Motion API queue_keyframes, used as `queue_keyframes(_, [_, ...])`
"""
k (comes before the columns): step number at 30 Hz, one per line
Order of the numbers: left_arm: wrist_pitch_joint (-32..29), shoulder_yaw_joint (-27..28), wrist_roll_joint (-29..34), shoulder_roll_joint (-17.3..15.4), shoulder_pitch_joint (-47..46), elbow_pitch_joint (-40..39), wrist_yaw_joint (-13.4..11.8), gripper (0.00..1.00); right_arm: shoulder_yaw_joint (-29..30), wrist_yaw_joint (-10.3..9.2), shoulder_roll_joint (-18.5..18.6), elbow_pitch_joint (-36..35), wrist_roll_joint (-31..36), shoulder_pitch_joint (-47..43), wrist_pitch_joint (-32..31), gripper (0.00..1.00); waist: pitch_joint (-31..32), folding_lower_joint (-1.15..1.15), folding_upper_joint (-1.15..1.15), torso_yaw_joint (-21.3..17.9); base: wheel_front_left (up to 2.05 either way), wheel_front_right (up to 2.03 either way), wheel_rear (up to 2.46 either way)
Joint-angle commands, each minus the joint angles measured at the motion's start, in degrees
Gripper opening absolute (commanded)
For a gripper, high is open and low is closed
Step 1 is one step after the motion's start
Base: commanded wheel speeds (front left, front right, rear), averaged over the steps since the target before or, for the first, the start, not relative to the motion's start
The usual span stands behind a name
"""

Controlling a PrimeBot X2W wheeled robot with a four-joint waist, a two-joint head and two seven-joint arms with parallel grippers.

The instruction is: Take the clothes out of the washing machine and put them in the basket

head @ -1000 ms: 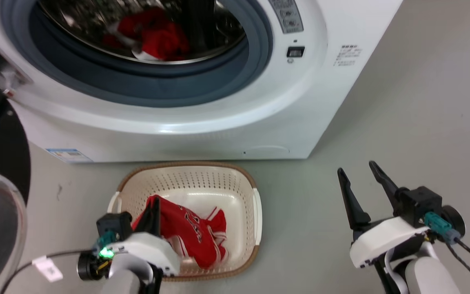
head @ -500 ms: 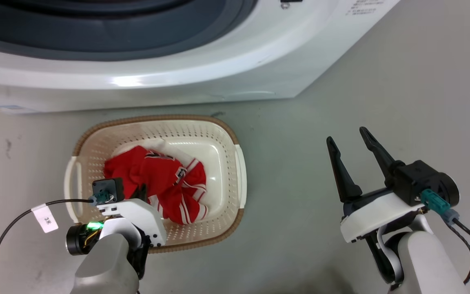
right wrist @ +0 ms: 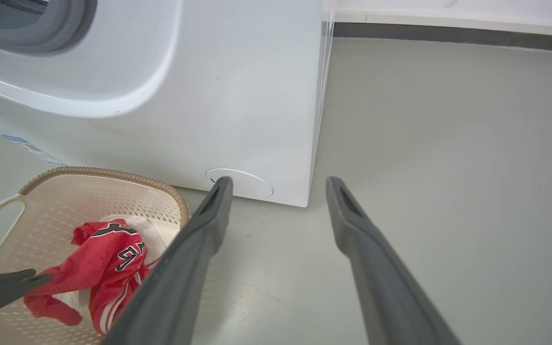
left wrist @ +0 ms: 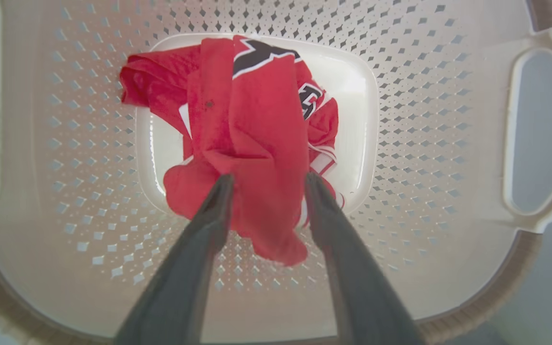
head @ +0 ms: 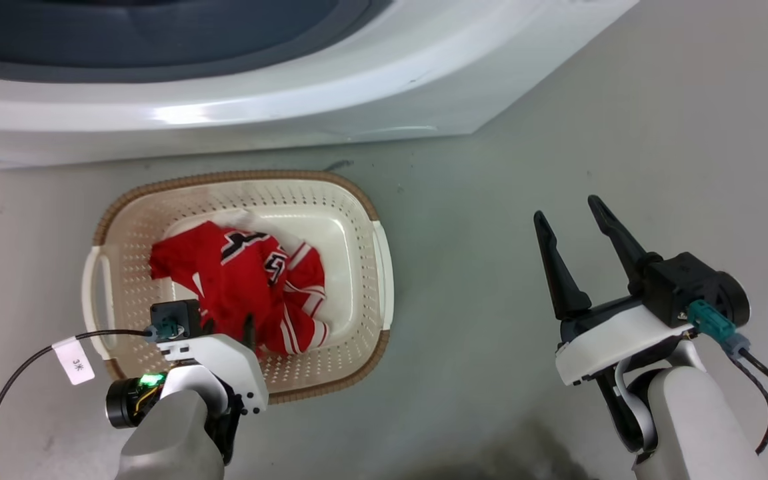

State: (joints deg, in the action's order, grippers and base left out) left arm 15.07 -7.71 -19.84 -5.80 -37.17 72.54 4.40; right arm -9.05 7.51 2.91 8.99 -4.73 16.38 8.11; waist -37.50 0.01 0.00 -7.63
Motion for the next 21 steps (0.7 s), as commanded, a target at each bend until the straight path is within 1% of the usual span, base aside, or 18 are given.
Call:
queue_keyframes(1, [0.13, -0.29, 0.21, 0.34, 0.92, -0.60, 0.27, 1.00, -0.01, -0.04, -0.07, 0.49, -0.02, 0.09, 0.52, 1.00, 2.75, -0.01, 0.00, 0.96, 0.00, 0.00, 0.00])
queue_keyframes(4, [0.13, -0.25, 0.45, 0.84, 3.30, -2.91, 0.39, 1.00, -0.11, -0.04, -0.05, 1.98, -0.22, -1.23, 0.92, 1.00, 7.10, -0.01, 0.00, 1.70, 0.00, 0.00, 0.00])
queue_keyframes(11, [0.13, 0.80, 1.42, 1.98, 11.26, -11.69, 0.28, 1.00, 0.02, -0.04, -0.05, 4.67, -0.83, -4.74, 1.18, 1.00, 17.47, -0.01, 0.00, 2.45, 0.00, 0.00, 0.00])
queue_keyframes(12, [0.14, 1.04, 2.40, 2.36, 14.81, -16.46, -0.41, 1.00, 0.31, -0.04, -0.06, 4.73, -0.99, -6.24, 1.02, 1.00, 21.01, -0.01, 0.00, 2.81, 0.00, 0.00, 0.00])
queue_keyframes(18, [0.14, 1.99, 4.52, 2.79, 21.65, -26.40, -2.14, 1.00, 0.57, -0.03, -0.06, 3.43, -0.52, -9.48, 0.06, 1.00, 26.96, -0.01, 0.00, 3.19, 0.00, 0.00, 0.00])
queue_keyframes(21, [0.14, 2.52, 4.89, 2.83, 23.77, -28.95, -2.78, 1.00, 0.70, -0.04, -0.06, 2.95, -0.15, -10.58, -0.44, 1.00, 29.02, -0.01, 0.00, 3.13, 0.00, 0.00, 0.00])
